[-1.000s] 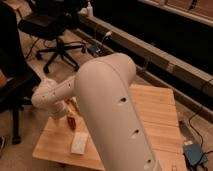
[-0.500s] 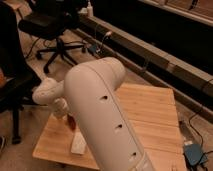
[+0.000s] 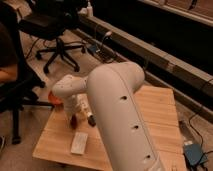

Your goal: Place the pepper in the ceramic bowl

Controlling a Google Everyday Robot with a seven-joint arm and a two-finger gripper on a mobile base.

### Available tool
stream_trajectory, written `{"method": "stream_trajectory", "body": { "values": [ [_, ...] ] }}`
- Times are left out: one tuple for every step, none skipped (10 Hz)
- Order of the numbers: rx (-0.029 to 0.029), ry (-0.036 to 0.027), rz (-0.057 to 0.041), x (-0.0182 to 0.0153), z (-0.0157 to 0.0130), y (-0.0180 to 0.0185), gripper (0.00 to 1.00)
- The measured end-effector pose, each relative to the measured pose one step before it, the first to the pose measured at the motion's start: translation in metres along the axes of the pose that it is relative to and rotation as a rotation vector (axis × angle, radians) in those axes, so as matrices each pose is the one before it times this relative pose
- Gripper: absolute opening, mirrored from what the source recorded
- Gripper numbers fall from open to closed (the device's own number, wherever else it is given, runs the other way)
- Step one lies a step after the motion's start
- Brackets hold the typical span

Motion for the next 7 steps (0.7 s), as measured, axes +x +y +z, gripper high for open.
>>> {"method": "stream_trajectory", "body": {
  "values": [
    [-0.02598,-0.01821,-0.00105,-0.00421,-0.01171,0.00095,0.65],
    [-0.01168,-0.01556,-0.01026,-0.00259,-0.00944,0.00317,0.65],
    [-0.01252,-0.0154,-0.01618,-0.00217,-0.00971,0.00606,0.65],
    [-0.01177,-0.00838,-0.01644,-0.00059,-0.00681,0.00694,0.65],
    [-0.006,0.00219,-0.01251,0.00177,-0.00122,0.00522,0.65],
    [-0.00195,0.00709,-0.00867,0.00288,0.00087,0.00411,0.65],
    [0.00642,0.01236,-0.00713,0.00379,0.00426,0.00256,0.65]
  ]
}}
